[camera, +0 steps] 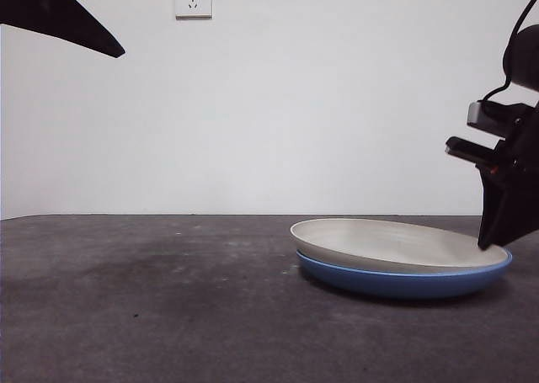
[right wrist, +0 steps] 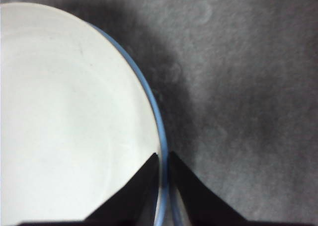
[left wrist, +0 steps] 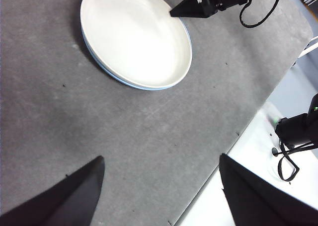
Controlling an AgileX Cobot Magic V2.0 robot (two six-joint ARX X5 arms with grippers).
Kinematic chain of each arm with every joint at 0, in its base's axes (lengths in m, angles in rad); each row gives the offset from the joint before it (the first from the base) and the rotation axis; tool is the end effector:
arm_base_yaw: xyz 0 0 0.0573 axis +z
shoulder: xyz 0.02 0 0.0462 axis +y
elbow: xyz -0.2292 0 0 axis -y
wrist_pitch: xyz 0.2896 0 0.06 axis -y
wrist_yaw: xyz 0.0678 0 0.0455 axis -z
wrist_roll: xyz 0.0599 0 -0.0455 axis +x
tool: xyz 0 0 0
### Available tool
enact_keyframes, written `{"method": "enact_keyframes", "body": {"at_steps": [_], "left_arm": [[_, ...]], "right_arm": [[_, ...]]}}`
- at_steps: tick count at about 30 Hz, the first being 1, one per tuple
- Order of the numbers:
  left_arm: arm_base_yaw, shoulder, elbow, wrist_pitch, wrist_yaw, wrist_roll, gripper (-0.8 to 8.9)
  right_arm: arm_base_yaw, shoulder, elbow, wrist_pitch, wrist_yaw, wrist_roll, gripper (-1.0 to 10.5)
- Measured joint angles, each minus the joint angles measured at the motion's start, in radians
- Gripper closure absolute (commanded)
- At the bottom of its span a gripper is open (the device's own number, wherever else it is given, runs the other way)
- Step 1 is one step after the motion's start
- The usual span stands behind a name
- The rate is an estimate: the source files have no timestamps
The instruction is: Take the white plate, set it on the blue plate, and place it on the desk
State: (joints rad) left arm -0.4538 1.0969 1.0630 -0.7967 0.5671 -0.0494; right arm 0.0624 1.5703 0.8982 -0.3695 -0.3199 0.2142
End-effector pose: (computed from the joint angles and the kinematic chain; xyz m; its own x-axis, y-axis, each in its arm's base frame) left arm 0.2436 -0.1546 0.2702 0.2758 -0.7322 -0.6228 0.6618 0.6145 -0.4294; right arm 0.3449 0.0404 0.0917 0.4587 0.3437 -0.8194 -0.0295 0.9275 0.3726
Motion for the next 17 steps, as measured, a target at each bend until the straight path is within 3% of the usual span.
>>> {"method": "enact_keyframes", "body": {"at_steps": [17], "left_arm": [[0.000,0.000,0.000,0.000,0.000,0.000,4.40]], "right_arm": [[0.057,-0.154,0.047,0.019,-0.047,0.071,9.4]]}}
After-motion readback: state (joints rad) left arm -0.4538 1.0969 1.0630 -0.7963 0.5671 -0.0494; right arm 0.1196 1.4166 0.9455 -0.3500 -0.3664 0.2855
